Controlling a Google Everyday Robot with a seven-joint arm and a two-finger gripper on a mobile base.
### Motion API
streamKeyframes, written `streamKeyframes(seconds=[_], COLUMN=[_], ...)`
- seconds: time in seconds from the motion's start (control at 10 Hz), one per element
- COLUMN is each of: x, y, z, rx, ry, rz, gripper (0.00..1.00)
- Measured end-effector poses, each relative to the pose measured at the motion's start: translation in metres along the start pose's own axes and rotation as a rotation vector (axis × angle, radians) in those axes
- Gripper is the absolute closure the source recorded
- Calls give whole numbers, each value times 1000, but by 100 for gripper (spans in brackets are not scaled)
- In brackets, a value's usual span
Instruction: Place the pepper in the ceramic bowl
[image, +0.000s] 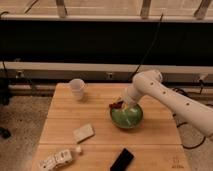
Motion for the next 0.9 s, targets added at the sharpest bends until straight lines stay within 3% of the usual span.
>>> streamKeyframes(seconds=[0.2,0.7,0.9], x=[3,8,10], y=[2,5,6], z=[0,0,0], rx=[7,17,20], ry=[-3,-7,-7], rz=[15,42,49], gripper=[95,58,56])
